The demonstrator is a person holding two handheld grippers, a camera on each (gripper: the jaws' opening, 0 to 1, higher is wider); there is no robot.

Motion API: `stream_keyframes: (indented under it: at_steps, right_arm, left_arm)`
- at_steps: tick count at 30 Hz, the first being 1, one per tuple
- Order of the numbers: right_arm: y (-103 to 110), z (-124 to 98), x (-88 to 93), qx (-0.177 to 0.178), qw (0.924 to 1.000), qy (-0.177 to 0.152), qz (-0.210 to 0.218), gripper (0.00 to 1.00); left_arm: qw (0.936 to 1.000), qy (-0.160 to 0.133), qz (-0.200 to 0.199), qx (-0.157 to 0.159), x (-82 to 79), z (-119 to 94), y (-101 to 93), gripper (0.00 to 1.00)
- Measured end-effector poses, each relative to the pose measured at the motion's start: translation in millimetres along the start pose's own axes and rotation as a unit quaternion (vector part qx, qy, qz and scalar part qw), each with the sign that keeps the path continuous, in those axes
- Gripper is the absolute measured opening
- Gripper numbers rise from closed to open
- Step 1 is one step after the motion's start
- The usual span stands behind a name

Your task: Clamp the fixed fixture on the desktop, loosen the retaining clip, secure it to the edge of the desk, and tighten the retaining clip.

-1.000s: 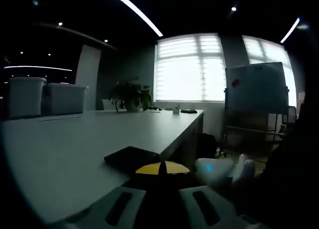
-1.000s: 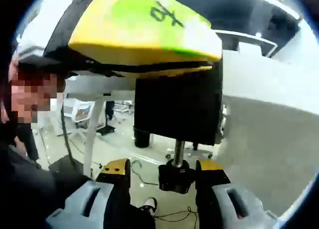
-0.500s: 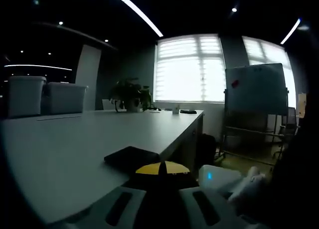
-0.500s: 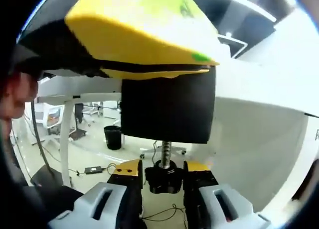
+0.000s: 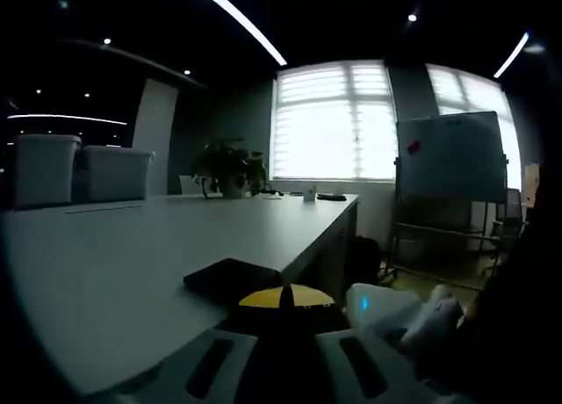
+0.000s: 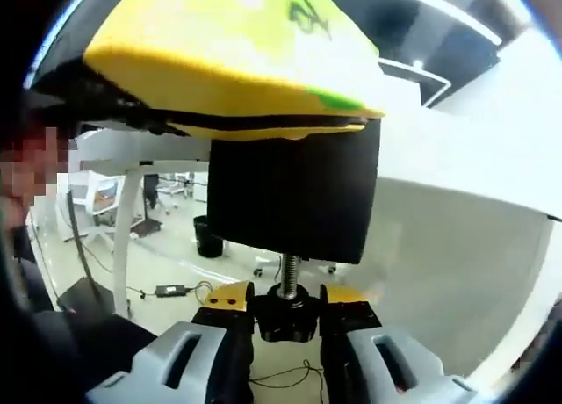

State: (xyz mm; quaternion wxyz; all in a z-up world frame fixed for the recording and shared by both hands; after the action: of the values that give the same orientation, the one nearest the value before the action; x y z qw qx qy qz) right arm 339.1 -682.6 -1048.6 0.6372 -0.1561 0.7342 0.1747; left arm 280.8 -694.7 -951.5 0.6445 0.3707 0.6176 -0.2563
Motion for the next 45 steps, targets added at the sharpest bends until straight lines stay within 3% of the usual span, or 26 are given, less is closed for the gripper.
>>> stream_keyframes:
  at_steps: [5,7,12,16,19,23,26,29,32,34,39,42,45]
  right_arm:
    - [3,0,0.1,-0.079,0.9966,0.013,-0.019,0.27]
    - [7,2,0.3,-0.125,0.9916,0.019,-0.025,0.27]
    - [12,2,0.3,-0.254,0.9663,0.018,-0.036,0.27]
    - [16,-1,-0.1,-0.295,0.9535,0.036,-0.05,0.27]
    - [18,-2,1.8,-0.307,0.9486,0.046,-0.064,0.27]
    - [17,-2,2.3,-0.283,0.9572,0.042,-0.046,0.28]
    - [6,2,4.5,-0.21,0.9759,0.036,-0.049,0.38]
    - [1,2,8.6,-0.159,0.9854,0.035,-0.048,0.42]
    - [2,-3,8.2,-0.11,0.9931,0.02,-0.034,0.39]
    - [2,-6,8.4,-0.084,0.9963,0.014,-0.01,0.39]
    - [-9,-12,9.6,-0.032,0.9989,0.002,-0.034,0.39]
    - [-7,-16,12.0,-0.02,0.9996,0.004,-0.017,0.38]
    - [-12,-20,10.5,0.019,0.9997,-0.007,-0.017,0.4]
  left_arm:
    - [1.0,0.0,-0.001,0.0,-0.3,-1,-1.3,0.01]
    - [1.0,0.0,0.0,0.001,-0.4,-1,-2.1,0.01]
    - [1.0,0.001,0.0,0.001,-0.5,-1,-3.1,0.01]
    - [1.0,-0.001,-0.002,0.002,-1.1,-1,-3.6,0.01]
    - [1.0,0.0,-0.002,0.002,-1.1,0,-4.0,0.01]
    - [1.0,-0.001,-0.002,0.001,-0.9,-1,-3.6,0.01]
    - [1.0,-0.002,-0.003,0.0,-0.7,0,-2.7,0.01]
    - [1.0,-0.003,-0.004,0.0,-0.8,0,-3.1,0.01]
    - [1.0,-0.004,-0.005,0.0,-1.0,-1,-3.6,0.01]
    - [1.0,-0.005,-0.007,0.002,-1.1,-1,-3.0,0.01]
    - [1.0,0.002,-0.002,0.006,-1.1,-2,-3.1,0.01]
    - [0.9999,0.002,-0.004,0.01,-1.2,-2,-3.6,0.01]
    - [0.9999,-0.003,-0.004,0.009,-1.2,-3,-4.1,0.01]
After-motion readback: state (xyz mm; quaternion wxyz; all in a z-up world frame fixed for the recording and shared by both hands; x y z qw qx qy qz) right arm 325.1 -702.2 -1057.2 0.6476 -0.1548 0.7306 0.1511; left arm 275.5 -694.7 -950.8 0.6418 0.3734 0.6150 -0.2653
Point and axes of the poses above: the point that each gripper's makers call its tool centre point, and the gripper's own axes: z roughly forward along the fingers, y roughly to its left, x roughly out of its underside, the point moved 2 cm from there along -z, roughly backward along the fingers, and after that the axes turned 11 degrees about z, right-handed, at the moved point
